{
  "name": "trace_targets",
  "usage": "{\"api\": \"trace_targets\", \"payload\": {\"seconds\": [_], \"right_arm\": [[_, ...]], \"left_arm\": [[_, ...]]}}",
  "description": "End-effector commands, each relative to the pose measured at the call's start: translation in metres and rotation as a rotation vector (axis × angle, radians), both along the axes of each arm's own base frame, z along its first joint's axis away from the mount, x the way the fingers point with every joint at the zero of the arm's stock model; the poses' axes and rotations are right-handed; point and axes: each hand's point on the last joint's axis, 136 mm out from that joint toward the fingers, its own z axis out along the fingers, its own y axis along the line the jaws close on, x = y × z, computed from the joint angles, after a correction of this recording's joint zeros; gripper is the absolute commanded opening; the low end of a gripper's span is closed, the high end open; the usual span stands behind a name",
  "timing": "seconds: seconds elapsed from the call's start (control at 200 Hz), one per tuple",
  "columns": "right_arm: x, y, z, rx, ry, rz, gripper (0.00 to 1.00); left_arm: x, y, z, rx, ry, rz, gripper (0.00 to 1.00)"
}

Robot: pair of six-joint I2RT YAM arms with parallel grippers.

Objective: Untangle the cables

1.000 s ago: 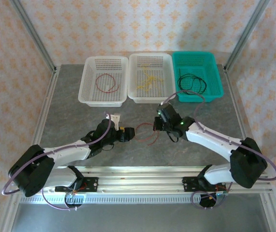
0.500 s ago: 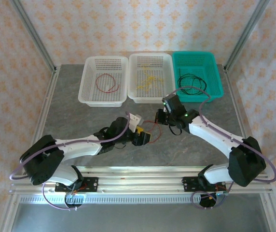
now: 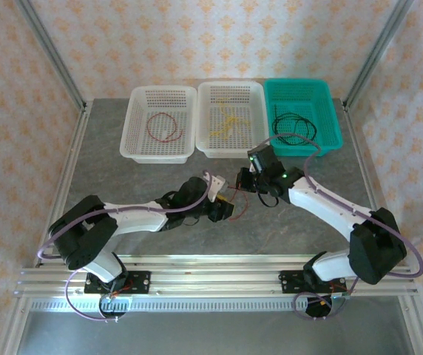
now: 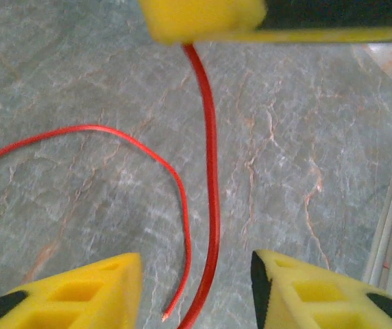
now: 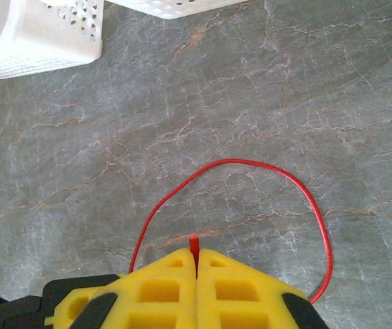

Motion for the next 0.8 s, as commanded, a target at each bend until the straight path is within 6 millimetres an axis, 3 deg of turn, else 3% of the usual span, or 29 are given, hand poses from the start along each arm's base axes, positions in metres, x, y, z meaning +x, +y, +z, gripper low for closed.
{"api": "trace_targets", "payload": {"seconds": [0.0,0.36,0.471,0.531,0.626,0.796], "right_arm": [[0.000,-0.001,-0.001,0.006,0.001,-0.005,0.00],[0.005,-0.006,0.006,0.006,-0.038,-0.038,0.00],[0.009,-0.009,0.012,0.001,-0.073,-0.046,0.00],[0.011,-0.013,0.017,-0.008,-0.100,-0.065,0.10],[0.015,-0.027,0.028,-0.037,-0.157,-0.121,0.37],[0.020,-0.048,0.054,-0.062,-0.264,-0.211,0.61]], "left_arm": [[0.007,-0.011,0.012,-0.019,-0.048,-0.016,0.34],[0.006,-0.008,0.017,-0.021,-0.062,-0.018,0.00],[0.007,-0.008,0.026,-0.032,-0.078,-0.011,0.00],[0.009,-0.007,0.033,-0.038,-0.089,-0.005,0.00],[0.011,-0.005,0.045,-0.047,-0.110,0.016,0.00],[0.020,0.003,0.078,-0.069,-0.160,0.075,0.00]]}}
